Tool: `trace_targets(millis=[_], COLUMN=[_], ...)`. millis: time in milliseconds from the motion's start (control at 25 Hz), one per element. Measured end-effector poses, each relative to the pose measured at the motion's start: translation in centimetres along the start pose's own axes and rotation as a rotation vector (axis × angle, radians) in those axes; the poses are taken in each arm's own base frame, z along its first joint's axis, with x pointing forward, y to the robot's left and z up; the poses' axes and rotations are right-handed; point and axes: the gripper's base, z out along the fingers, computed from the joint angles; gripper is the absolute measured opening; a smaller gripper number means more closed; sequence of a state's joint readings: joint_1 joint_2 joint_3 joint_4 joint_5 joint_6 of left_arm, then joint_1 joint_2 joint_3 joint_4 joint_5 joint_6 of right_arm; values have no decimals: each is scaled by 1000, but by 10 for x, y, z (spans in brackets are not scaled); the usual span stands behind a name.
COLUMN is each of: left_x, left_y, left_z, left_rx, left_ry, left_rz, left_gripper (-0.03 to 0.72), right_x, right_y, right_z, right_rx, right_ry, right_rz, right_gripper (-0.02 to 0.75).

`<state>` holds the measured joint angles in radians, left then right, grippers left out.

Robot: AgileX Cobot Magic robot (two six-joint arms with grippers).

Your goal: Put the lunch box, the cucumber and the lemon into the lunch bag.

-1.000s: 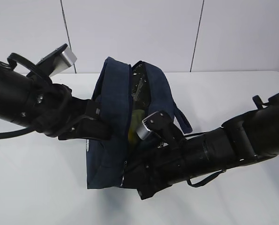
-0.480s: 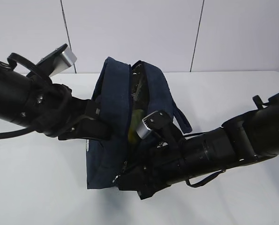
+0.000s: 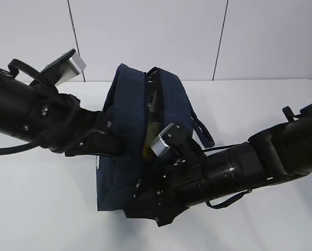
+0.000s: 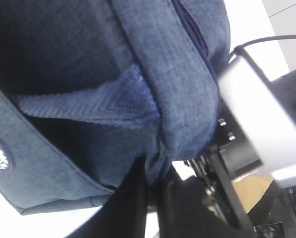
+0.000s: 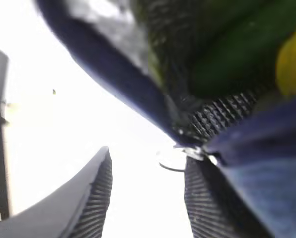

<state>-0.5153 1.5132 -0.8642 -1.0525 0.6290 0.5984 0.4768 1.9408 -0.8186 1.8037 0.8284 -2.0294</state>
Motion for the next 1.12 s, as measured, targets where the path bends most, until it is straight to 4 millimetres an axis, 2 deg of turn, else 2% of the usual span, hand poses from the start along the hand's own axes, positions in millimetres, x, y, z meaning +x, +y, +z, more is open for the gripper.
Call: trace_targets(millis=[240, 640, 1120], left_x=[0, 1, 1], left_y=[0, -1, -1], left_z=[0, 0, 0], left_rx=[3, 9, 10], left_ry=[4, 13, 15], left_rz=[0, 0, 0], left_gripper=[3, 3, 3], right_x=[-1, 2, -2], right_y=[2, -3, 4], right_z=[0, 0, 0], right_rx=[-29, 30, -50], right_ry=[-14, 17, -27], right_rz=[-39, -65, -119], right_gripper=[345, 345, 346])
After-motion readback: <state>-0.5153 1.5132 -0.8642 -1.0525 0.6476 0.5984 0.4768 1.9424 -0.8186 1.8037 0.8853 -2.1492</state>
